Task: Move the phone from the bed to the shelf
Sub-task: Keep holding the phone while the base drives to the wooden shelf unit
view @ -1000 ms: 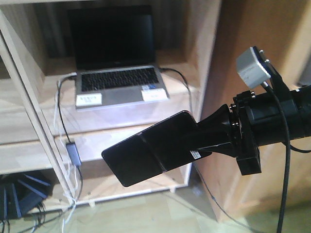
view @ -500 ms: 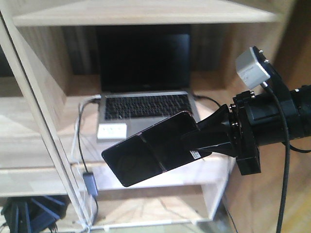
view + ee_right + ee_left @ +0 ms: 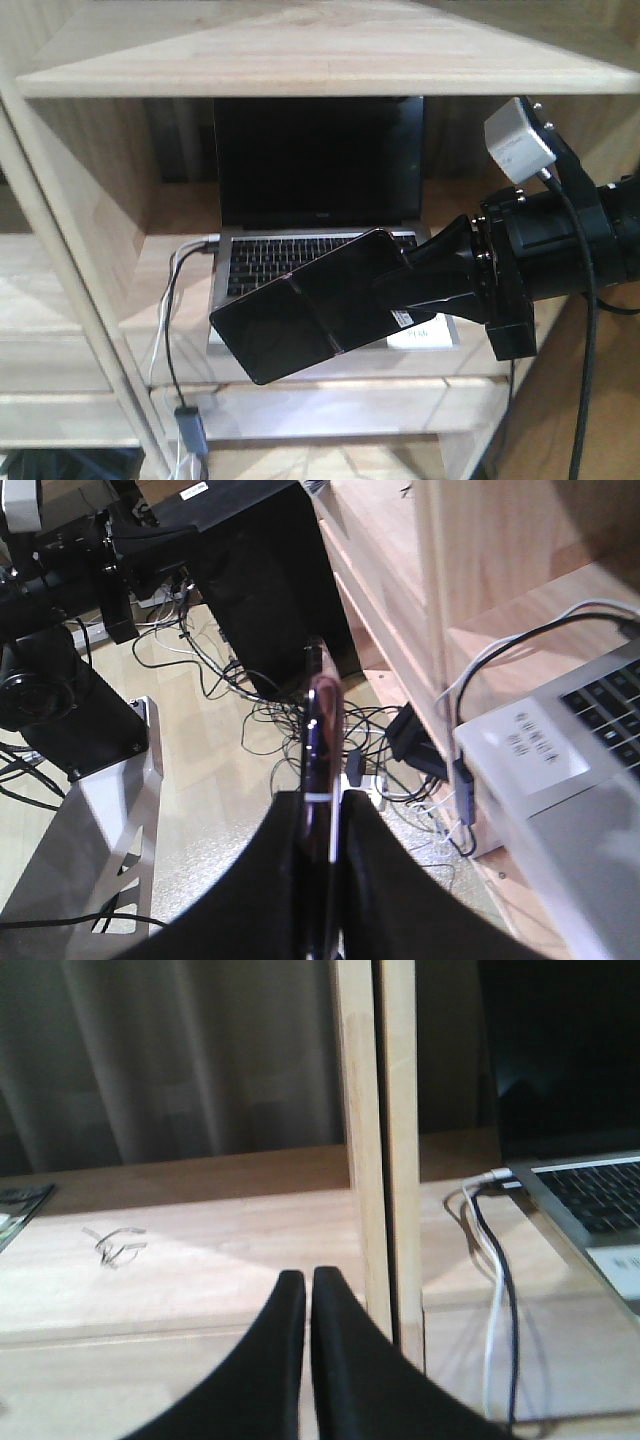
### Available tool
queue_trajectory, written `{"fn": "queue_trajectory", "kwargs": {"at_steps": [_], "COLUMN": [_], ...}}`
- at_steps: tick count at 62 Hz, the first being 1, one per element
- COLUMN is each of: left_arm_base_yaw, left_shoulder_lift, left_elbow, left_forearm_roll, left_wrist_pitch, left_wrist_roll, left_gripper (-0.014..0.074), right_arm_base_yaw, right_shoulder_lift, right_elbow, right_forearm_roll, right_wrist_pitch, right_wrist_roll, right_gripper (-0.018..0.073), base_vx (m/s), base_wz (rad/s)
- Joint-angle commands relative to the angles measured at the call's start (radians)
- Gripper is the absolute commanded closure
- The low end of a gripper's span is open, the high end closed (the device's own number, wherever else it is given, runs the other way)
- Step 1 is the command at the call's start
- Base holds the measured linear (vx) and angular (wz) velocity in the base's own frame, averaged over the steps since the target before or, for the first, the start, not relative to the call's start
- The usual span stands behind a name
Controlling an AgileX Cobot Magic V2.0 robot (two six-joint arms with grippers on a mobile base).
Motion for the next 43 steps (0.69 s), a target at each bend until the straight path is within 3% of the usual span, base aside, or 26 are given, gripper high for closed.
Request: {"fn": "queue_trajectory", "kwargs": {"at_steps": [1, 43], "left_arm_base_yaw": [-0.004, -0.004], "left_shoulder_lift": [-0.013, -0.013], "left_elbow": [-0.021, -0.021], "left_forearm_roll": [-0.009, -0.009], "left_wrist_pitch": [-0.072, -0.072], "left_wrist_roll": [-0.006, -0.006], "left_gripper": [0.0595, 0.0595], "right_arm_base_yaw": [-0.004, -0.004], "right_shoulder_lift": [-0.029, -0.029], "right_elbow": [-0.025, -0.025], "right_forearm_roll": [0.086, 0.086], "right_wrist_pitch": [0.075, 0.075], "right_wrist_roll": [-0.007, -0.007], "right_gripper": [0.0561, 0.0561], "base_vx": [0.15, 0.08], "base_wz": [0.02, 0.01]}}
